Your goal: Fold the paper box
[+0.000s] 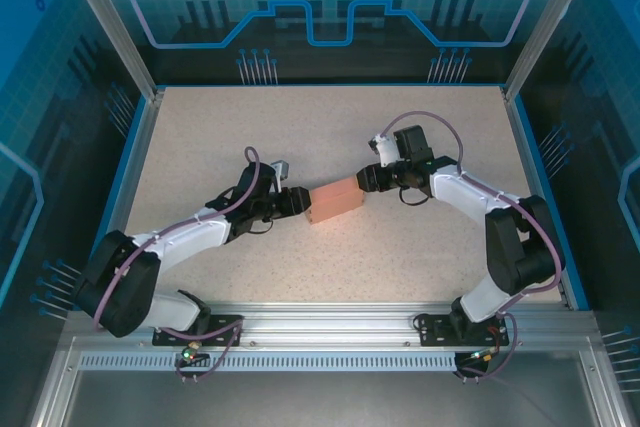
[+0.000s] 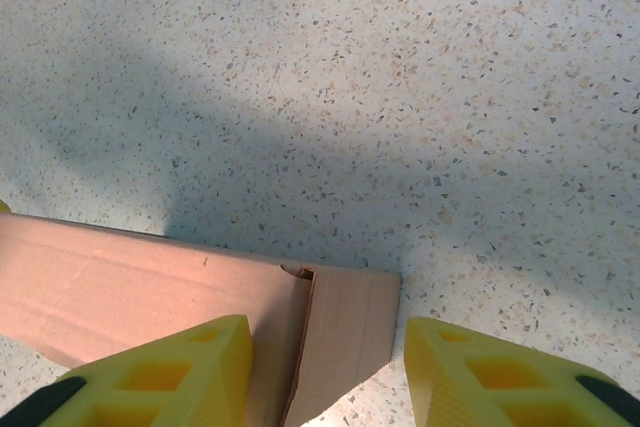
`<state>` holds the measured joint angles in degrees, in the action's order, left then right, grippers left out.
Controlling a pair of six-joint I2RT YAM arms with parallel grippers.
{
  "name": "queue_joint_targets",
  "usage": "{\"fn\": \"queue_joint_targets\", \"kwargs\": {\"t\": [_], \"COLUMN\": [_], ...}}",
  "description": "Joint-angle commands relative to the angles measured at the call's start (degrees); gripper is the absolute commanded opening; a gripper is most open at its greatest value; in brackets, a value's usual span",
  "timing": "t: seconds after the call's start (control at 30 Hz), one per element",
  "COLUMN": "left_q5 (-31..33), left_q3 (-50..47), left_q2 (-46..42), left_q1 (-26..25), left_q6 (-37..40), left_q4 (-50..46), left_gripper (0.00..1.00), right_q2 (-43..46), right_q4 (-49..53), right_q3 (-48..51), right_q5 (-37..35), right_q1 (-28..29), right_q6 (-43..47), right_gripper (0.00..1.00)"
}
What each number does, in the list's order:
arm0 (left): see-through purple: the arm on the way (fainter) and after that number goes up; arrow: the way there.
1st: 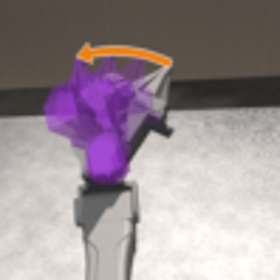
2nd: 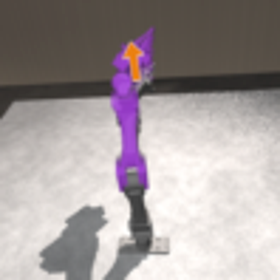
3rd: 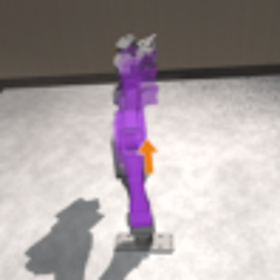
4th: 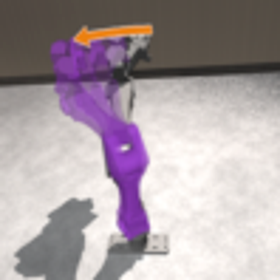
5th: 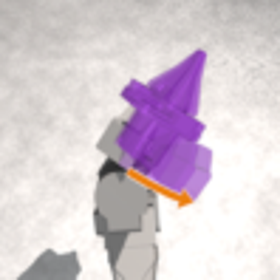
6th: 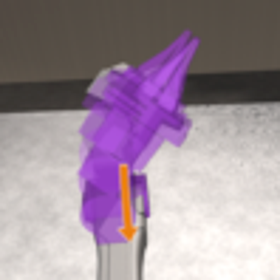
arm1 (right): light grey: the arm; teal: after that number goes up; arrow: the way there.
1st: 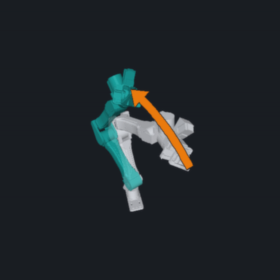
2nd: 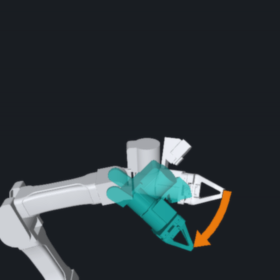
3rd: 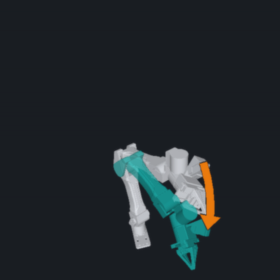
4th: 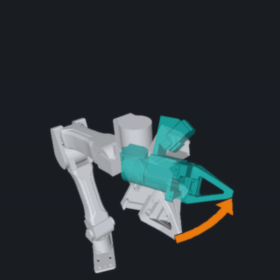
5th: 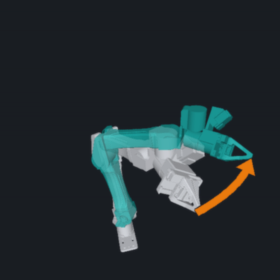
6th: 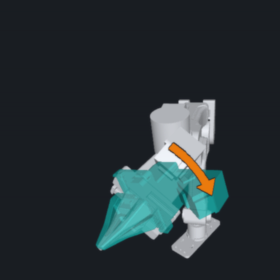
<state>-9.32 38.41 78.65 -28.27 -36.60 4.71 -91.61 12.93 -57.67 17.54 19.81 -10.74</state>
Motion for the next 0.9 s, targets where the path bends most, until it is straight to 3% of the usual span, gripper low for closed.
{"fn": "queue_joint_targets", "kwargs": {"t": [0.0,0.6,0.87], "left_q5": [0.0,1.4,1.4], "left_q3": [-0.7,7.0,7.0], "left_q2": [1.9,8.0,8.2], "left_q1": [-0.2,0.6,0.6], "left_q6": [-0.1,5.0,5.4], "left_q4": [-0.9,-1.7,-1.8], "left_gripper": [0.47,0.50,0.51], "right_q2": [-0.2,8.6,5.2], "right_q4": [5.1,4.1,3.4], "right_q3": [2.3,3.2,3.8], "right_q5": [-2.4,-1.3,2.6], "right_q1": [0.0,-1.3,-3.1], "right_q6": [0.2,-2.5,-2.4], "right_gripper": [0.45,0.46,0.46]}}
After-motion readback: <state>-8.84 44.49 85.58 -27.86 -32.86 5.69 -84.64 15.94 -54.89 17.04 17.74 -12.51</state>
